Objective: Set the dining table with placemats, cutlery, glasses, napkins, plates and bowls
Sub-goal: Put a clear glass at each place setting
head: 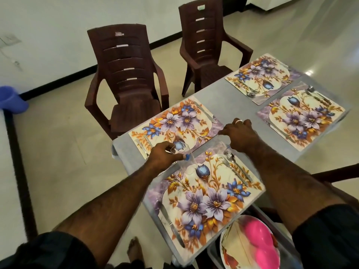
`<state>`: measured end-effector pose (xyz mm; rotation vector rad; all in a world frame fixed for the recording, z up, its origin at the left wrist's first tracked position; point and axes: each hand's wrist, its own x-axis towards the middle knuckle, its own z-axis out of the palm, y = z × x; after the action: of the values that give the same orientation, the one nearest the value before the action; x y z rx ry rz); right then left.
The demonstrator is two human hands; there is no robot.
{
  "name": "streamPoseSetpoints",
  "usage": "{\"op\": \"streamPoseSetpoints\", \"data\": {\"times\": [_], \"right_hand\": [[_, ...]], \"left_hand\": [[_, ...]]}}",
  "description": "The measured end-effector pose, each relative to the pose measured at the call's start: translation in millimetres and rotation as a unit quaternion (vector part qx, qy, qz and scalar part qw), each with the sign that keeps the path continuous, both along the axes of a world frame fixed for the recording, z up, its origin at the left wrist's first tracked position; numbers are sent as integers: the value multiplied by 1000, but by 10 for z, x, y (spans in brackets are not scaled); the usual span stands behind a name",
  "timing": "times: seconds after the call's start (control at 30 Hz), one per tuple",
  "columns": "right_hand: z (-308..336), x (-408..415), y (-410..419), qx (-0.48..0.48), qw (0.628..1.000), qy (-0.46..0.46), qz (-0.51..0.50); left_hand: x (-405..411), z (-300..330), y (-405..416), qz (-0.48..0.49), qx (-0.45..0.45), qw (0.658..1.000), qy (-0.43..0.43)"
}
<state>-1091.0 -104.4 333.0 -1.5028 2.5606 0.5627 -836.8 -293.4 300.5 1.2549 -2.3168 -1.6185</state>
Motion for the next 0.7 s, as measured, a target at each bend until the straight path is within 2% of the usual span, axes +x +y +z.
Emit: {"op": "streamPoseSetpoints", "data": {"times": [0.37,0.5,0.6,0.63,0.7], "right_hand": [[-9,-19,4,26,999,16,12],[-31,89,83,-22,999,-27,-23],[26,486,-20,-142,983,-105,-48],[55,665,-115,-183,966,-169,-64],[97,1002,-318,-244,907,-329,-101]], "left_hand": [[137,-90,-74,13,6,1000,-8],[182,-23,-32,5,28,1000,3],[301,78,-80,-8,36,999,11],[360,126,-144,-9,42,999,15],[472,204,-280,-13,69,997,27]]}}
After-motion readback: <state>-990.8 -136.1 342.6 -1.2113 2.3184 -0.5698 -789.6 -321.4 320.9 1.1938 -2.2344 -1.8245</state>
